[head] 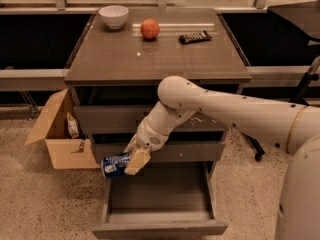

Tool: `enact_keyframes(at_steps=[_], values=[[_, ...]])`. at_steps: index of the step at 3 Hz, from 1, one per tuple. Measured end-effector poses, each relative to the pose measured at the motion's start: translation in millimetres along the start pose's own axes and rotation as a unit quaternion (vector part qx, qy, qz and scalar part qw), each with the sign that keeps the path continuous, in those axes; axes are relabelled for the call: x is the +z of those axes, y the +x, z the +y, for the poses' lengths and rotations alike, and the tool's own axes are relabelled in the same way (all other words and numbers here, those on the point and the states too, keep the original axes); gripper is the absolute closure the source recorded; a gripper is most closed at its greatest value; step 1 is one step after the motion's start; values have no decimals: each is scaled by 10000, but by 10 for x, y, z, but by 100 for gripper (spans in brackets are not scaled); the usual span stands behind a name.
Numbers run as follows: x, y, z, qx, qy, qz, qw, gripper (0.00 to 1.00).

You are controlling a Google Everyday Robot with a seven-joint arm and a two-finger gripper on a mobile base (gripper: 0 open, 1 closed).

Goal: Place pepsi can into bottom drawer

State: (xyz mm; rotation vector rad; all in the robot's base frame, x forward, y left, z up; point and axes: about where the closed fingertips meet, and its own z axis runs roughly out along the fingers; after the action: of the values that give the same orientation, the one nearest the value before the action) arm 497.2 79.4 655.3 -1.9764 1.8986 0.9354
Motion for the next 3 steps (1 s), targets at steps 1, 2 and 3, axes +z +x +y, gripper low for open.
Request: enact_keyframes(at_steps=[1, 2, 3], values=[[37, 23, -6, 22, -35, -3, 10000, 100], [108, 80, -12, 78, -92, 112, 9999, 100], [305, 504, -43, 468, -85, 441, 9979, 100]])
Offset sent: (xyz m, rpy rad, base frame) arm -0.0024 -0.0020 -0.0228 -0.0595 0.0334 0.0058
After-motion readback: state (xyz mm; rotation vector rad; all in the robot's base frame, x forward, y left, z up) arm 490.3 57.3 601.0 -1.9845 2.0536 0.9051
